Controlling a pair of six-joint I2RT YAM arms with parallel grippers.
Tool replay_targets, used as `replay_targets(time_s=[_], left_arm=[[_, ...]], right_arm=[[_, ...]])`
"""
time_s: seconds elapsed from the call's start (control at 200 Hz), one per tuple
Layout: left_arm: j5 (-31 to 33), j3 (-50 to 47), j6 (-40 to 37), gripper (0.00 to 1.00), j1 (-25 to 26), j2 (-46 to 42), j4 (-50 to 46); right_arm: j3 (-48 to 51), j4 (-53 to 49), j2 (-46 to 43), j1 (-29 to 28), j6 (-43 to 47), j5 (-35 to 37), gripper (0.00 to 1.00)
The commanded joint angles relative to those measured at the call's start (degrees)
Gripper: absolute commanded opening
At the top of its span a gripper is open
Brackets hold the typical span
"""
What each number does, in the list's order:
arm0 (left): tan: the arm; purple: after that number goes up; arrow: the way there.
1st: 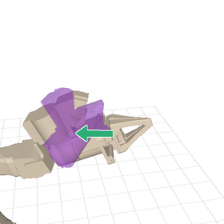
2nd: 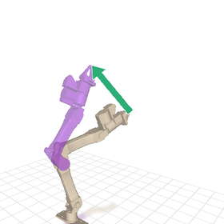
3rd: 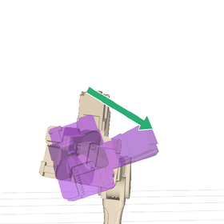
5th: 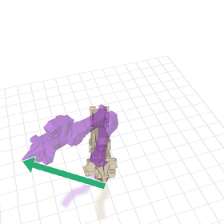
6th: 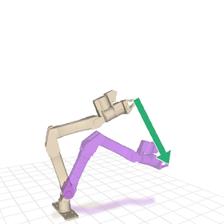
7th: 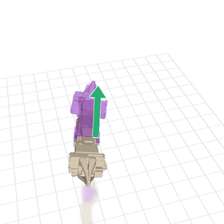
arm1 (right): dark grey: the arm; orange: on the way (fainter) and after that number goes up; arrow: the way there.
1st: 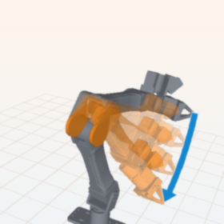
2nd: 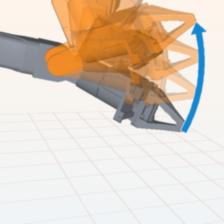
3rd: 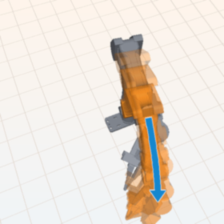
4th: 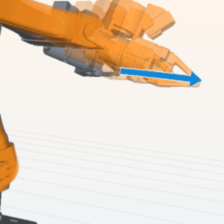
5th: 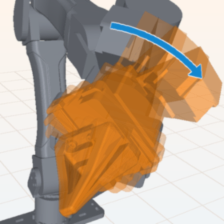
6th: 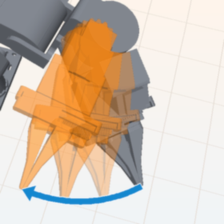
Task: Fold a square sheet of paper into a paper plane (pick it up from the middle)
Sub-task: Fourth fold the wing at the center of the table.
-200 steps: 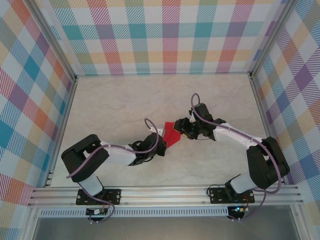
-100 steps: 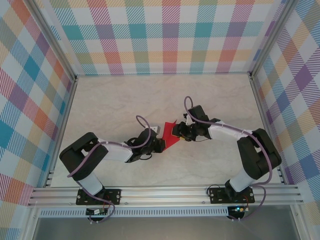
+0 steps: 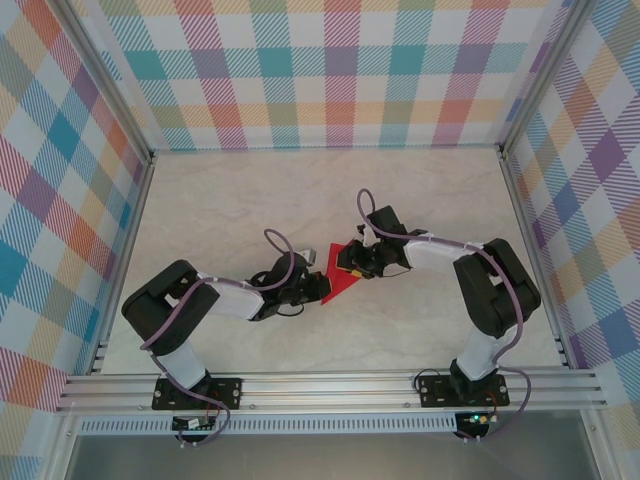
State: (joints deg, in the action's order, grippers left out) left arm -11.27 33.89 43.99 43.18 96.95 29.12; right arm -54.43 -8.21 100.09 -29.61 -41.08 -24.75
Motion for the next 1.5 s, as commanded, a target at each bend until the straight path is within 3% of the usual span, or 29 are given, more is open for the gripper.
replay_targets(time_s=[0.0,0.68,1.235,1.495], left_arm=[[-1.88,0.04,2.46,0.07,-1.35,0.74,1.54],[-3.94,0.04,5.01,0.12,-2.52,1.25,1.99],[1.78,-0.28,1.86,0.25,-2.52,-7.17,-7.95],[-0.72,-0.84,1.02,0.27,-2.40,-7.97,-3.73]], right_arm=[[-2.08,-0.31,1.65,0.25,1.18,-0.87,0.40],[-5.40,-4.49,7.18,0.29,1.00,2.27,0.40],[-6.30,-8.76,10.24,0.20,-0.93,7.33,0.40],[-7.60,-11.55,11.78,-0.28,-1.90,9.96,0.41]])
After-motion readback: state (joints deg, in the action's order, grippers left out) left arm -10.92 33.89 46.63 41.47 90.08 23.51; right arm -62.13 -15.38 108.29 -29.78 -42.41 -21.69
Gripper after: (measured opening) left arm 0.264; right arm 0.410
